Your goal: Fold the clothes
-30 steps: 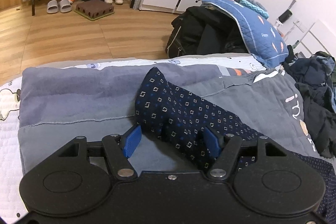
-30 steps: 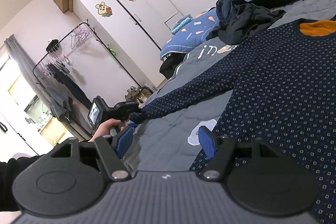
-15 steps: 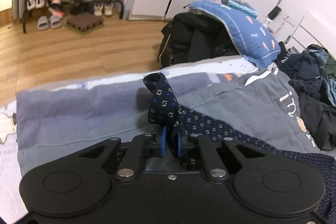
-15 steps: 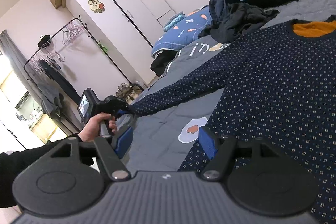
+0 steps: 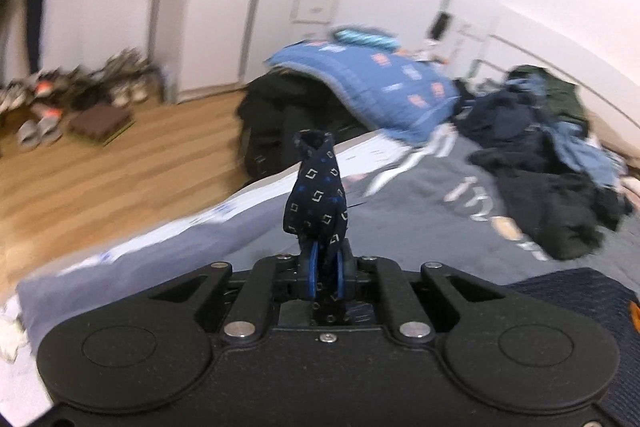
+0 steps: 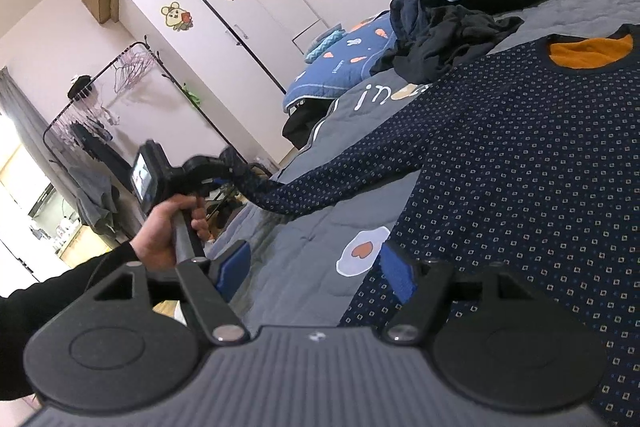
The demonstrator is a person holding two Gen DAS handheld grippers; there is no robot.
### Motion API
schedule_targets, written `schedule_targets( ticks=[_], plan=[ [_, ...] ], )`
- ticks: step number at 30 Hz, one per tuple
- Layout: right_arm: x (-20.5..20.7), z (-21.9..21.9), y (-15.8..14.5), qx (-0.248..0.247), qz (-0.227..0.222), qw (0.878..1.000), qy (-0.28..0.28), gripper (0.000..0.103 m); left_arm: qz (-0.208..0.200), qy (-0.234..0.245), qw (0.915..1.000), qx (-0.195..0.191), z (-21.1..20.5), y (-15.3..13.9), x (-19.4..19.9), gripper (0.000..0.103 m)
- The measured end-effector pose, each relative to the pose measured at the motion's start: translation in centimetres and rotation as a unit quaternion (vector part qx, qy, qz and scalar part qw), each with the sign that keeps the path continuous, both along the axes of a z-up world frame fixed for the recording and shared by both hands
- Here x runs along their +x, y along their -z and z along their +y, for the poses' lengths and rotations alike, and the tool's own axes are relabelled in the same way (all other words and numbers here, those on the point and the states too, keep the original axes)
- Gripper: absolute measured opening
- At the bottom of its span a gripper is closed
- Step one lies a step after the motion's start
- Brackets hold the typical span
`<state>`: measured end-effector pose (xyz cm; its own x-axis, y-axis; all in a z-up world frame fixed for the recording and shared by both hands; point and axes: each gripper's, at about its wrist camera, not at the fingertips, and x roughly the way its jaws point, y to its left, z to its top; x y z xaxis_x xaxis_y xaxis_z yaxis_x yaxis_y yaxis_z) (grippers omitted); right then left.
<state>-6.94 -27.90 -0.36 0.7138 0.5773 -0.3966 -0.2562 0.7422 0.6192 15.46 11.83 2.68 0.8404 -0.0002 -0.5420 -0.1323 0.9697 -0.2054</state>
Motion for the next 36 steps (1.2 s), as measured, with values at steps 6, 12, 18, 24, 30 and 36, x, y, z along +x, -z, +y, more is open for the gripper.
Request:
schedule_targets(
  ticks=[6, 12, 18, 24, 30, 36],
  plan=[
    [-0.1, -1.2, -0.3, 0.0, -0.004, 1.0, 0.016, 0.071, -0.04, 0.121, 0.9918, -0.006, -8.5, -2.6, -0.9, 0.009],
    [-0.1, -3.4, -0.7, 0.001, -0.007, 0.999, 0.044, 0.071, -0.05, 0.24, 0.9687, -0.038, -18.6, -1.8, -4.2, 0.009],
    [-0.4, -6.2, -1.2, -0.012, -0.015, 0.997, 0.081, 0.071, -0.001, 0.318, 0.9479, -0.017, -27.8, 4.2, -6.4, 0.009],
    [-0.1, -8.7, -0.9, -0.023, -0.008, 0.993, 0.115, 0.071, 0.054, 0.319, 0.9461, 0.007, -30.7, 9.2, -7.0, 0.015],
    [0.2, -9.6, -0.6, -0.036, -0.007, 0.991, 0.132, 0.071, 0.072, 0.298, 0.9514, -0.034, -28.8, 9.4, -7.3, 0.033],
    [0.5, -10.8, -0.3, -0.05, -0.004, 0.988, 0.149, 0.071, 0.051, 0.284, 0.9555, -0.06, -27.4, 7.5, -9.2, 0.054]
  ],
)
